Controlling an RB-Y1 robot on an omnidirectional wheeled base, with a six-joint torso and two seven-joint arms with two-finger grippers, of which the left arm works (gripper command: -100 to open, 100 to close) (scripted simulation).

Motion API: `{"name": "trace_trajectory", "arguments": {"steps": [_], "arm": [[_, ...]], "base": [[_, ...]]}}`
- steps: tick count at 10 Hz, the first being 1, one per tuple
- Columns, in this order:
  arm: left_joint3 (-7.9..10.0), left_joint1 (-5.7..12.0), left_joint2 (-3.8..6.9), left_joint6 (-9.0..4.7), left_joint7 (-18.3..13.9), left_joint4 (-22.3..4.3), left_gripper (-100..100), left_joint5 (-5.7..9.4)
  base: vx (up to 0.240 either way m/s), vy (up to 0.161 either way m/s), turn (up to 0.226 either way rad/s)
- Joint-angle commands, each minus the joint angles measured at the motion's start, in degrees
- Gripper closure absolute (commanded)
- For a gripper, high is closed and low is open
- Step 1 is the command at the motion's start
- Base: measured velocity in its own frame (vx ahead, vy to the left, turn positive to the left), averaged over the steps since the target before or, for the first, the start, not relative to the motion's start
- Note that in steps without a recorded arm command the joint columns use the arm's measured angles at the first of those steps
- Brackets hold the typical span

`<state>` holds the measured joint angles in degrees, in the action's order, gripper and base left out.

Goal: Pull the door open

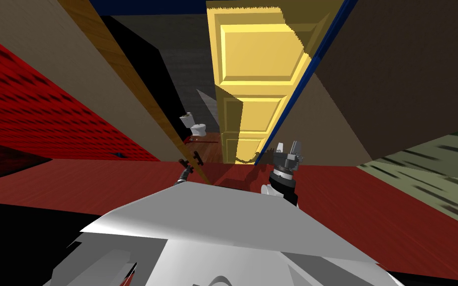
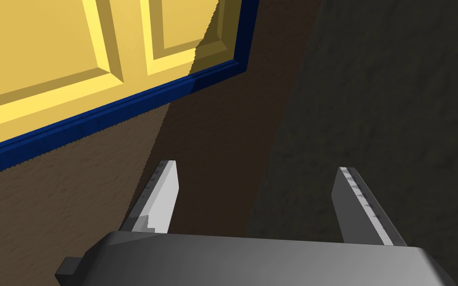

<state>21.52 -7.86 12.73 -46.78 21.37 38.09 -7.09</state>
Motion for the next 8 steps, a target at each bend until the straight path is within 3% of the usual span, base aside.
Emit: {"name": "trace_trajectory", "arguments": {"steps": [1,6,8], "arm": [[-0.03,0.64,-0.21,0.12,-1.8,0.9,100,0.51],[-0.03,0.64,-0.21,0.12,-1.8,0.9,100,0.51],[-0.77,-0.33,-0.11,0.35,-2.2,1.1,100,0.84]], "base": [[0.0,0.0,0.0],[0.0,0.0,-0.003],[-0.055,0.031,-0.055]]}}
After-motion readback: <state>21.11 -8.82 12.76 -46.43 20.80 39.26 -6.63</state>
